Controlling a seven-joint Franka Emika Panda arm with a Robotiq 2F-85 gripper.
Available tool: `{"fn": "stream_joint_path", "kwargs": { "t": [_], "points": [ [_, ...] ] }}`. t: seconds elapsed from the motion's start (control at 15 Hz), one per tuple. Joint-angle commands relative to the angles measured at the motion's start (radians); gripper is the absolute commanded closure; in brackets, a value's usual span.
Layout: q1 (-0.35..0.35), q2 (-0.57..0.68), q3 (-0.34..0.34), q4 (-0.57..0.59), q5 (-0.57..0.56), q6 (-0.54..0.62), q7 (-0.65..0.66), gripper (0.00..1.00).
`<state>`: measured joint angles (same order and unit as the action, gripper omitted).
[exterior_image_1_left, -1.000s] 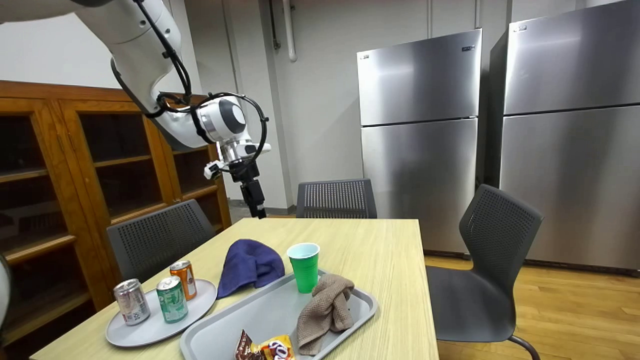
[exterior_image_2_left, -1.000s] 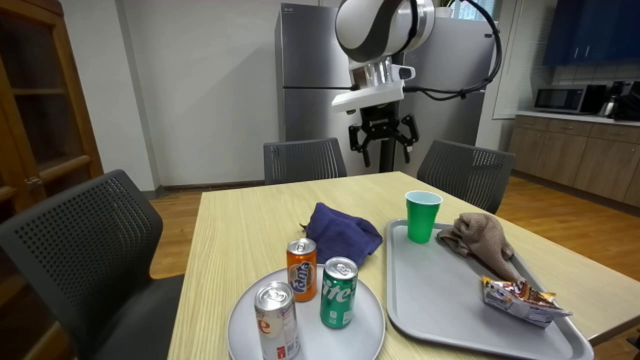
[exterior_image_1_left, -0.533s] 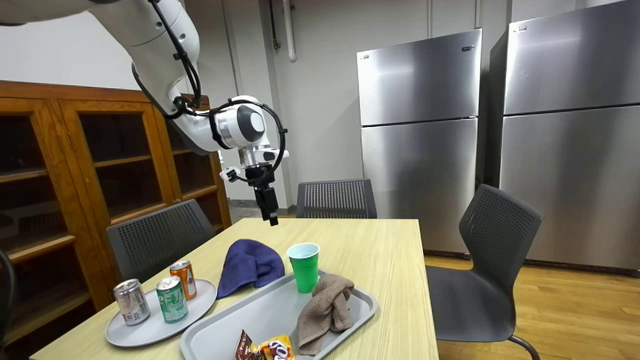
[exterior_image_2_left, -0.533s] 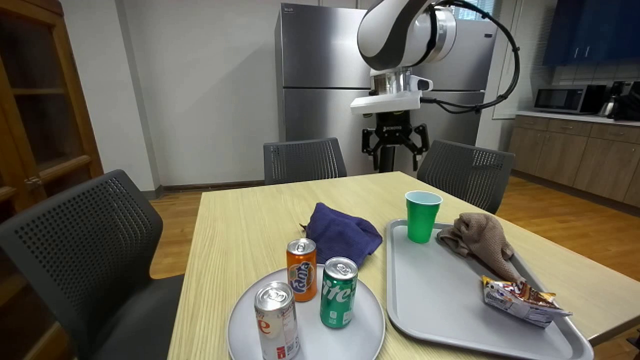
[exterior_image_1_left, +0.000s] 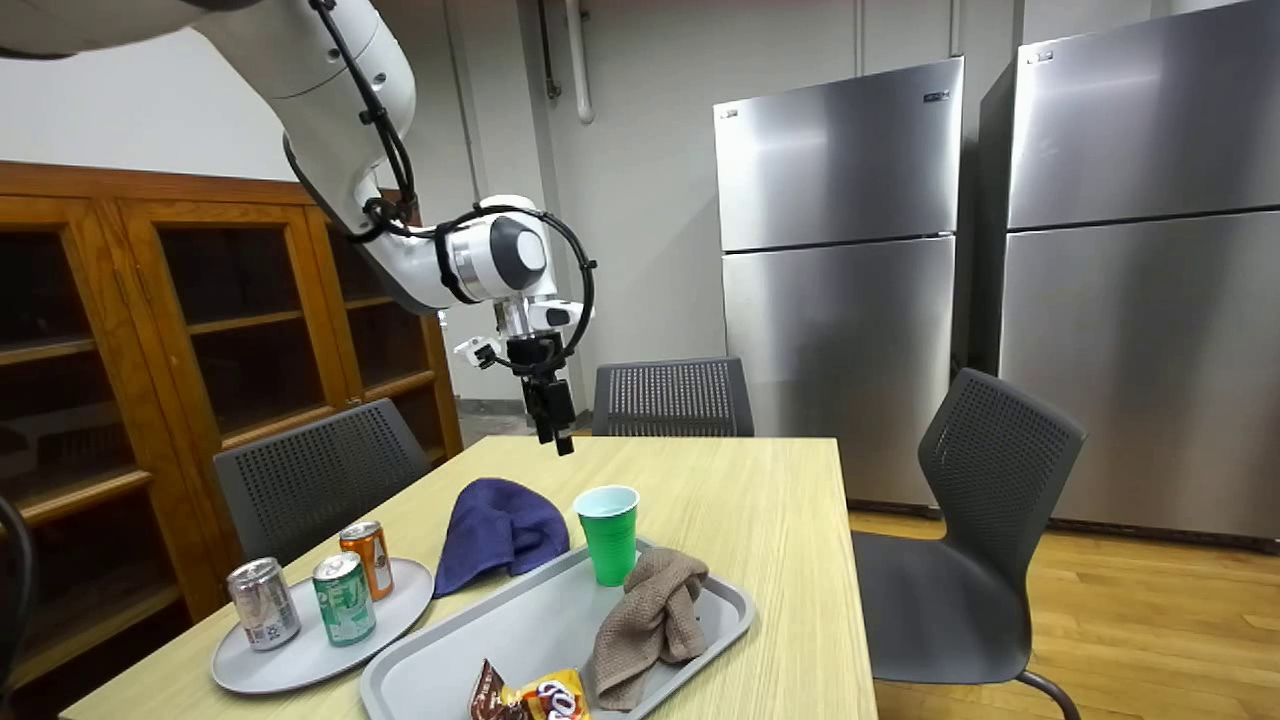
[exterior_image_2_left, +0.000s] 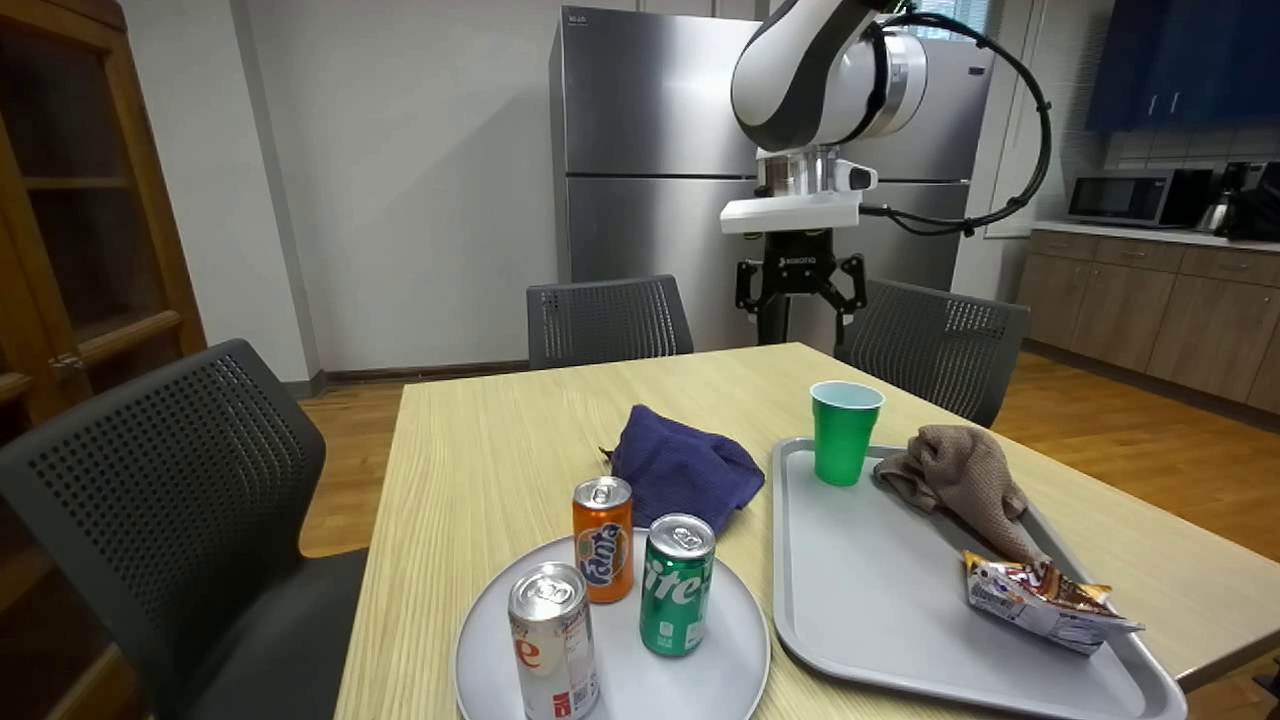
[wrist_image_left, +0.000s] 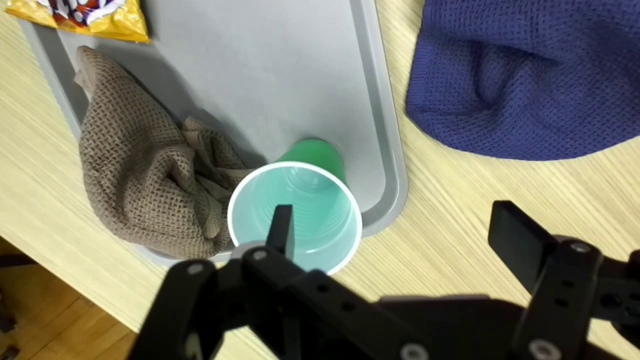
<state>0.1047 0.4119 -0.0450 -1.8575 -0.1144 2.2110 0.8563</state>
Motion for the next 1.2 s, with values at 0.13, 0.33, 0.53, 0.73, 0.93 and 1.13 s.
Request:
{"fn": "stream_joint_path", "kwargs": {
  "t": [0.13, 0.33, 0.53, 0.73, 0.93, 1.13],
  "points": [
    [0.008, 0.000, -0.009, 0.002, 0.005, -0.002, -0.006, 0.00],
    [0.017, 0.000, -0.014, -0.007, -0.008, 0.026, 0.013, 0.00],
    [0.018, 0.011, -0.016, -0.005, -0.007, 0.053, 0.010, 0.00],
    [0.016, 0.026, -0.020, 0.000, -0.007, 0.077, 0.003, 0.00],
    [0.015, 0.047, -0.031, 0.013, -0.013, 0.090, 0.001, 0.00],
    [0.017, 0.075, -0.045, 0.031, -0.021, 0.091, 0.004, 0.00]
  ]
}}
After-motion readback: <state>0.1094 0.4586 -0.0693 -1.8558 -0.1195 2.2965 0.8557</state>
